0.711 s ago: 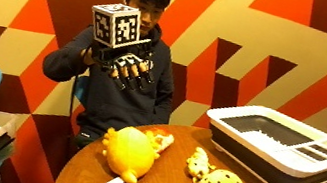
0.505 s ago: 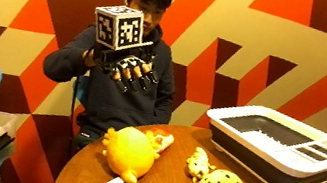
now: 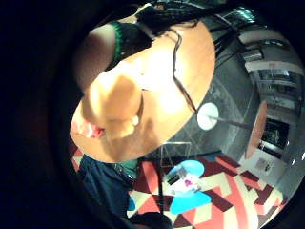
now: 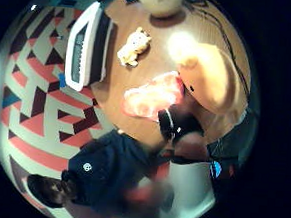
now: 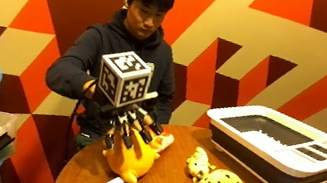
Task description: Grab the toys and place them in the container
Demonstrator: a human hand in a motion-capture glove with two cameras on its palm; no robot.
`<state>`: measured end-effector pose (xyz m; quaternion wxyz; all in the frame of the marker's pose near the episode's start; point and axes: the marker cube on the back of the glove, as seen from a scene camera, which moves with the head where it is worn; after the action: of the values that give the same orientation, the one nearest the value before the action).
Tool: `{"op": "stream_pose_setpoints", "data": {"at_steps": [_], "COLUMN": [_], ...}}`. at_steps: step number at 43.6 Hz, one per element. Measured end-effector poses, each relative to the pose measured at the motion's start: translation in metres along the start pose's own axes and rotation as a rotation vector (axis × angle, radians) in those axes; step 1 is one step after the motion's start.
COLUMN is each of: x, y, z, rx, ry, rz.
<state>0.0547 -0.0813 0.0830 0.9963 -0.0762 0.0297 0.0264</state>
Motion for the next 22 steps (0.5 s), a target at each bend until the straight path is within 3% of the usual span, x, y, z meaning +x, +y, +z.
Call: {"op": "stream_pose_setpoints", "data": {"at_steps": [8, 22], "x": [0.002, 0.01], "y": [-0.022, -0.06], "z": [0.052, 0.059], "rx": [-0.139, 0.129], "ry": [-0.037, -0.005], "rz": [0.032, -0.012]}}
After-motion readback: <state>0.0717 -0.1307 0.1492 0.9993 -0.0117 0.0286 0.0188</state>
